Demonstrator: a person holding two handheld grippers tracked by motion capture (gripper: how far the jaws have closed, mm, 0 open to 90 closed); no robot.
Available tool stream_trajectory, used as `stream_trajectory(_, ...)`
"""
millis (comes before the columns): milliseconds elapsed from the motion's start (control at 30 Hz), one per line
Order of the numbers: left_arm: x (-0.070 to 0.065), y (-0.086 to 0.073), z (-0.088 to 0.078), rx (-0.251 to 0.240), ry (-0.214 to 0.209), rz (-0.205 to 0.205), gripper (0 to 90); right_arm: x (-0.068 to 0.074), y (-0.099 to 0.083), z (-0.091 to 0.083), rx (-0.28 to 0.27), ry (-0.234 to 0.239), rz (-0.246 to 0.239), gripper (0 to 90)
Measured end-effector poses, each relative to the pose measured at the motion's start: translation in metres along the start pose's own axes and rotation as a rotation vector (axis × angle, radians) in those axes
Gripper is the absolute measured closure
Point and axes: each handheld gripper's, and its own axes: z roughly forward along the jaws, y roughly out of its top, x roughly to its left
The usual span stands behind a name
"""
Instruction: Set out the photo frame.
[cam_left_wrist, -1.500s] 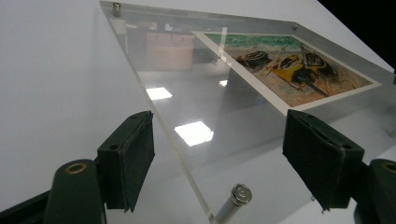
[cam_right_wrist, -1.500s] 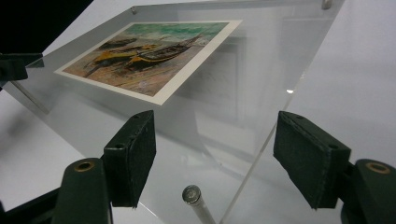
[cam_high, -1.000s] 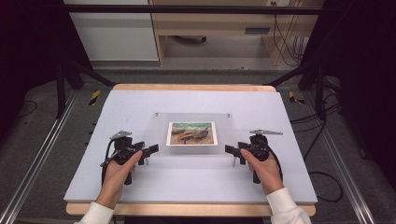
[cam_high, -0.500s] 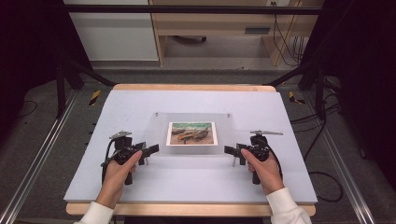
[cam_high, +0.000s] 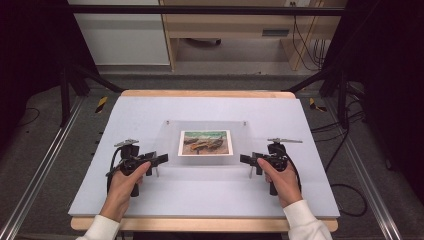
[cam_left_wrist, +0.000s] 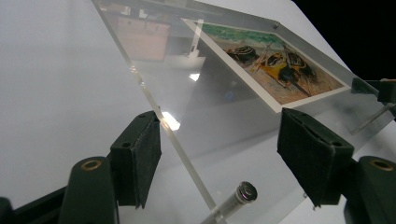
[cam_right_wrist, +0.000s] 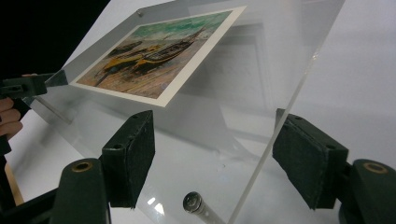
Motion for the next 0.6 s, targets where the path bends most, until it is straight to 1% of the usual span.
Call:
stream_trajectory(67, -0.001, 0.003, 0.002, -0.004, 0.008, 0.013, 30.3, -0.001, 0.001, 0.000, -0.004, -0.005, -0.007, 30.8)
stream_trajectory(133, -0.002, 0.006, 0.003, -0.007, 0.023, 0.031, 32.4, -0.001, 0.004, 0.000, -0.018, -0.018, -0.017, 32.2)
stream_trajectory(167, -0.004, 0.010, 0.005, -0.012, 0.037, 0.061, 32.5, -0.001, 0.005, 0.000, -0.022, -0.025, -0.029, 32.5)
stream_trajectory(200, -0.004, 0.011, 0.006, -0.019, 0.043, 0.069, 32.9, 0.000, 0.008, 0.000, -0.029, -0.036, -0.049, 33.4)
stream_trajectory(267, -0.004, 0.014, 0.007, -0.033, 0.049, 0.082, 34.8, -0.001, 0.010, -0.001, -0.041, -0.040, -0.061, 35.5)
stream_trajectory(333, -0.003, 0.016, 0.009, -0.039, 0.050, 0.092, 36.6, -0.002, 0.013, 0.000, -0.058, -0.050, -0.080, 36.5)
stream_trajectory(400, -0.001, 0.018, 0.010, -0.047, 0.052, 0.103, 36.6, -0.003, 0.015, 0.001, -0.062, -0.054, -0.096, 36.5)
stream_trajectory(600, 0.001, 0.024, 0.016, -0.062, 0.062, 0.113, 36.8, -0.005, 0.020, 0.004, -0.072, -0.065, -0.107, 36.5)
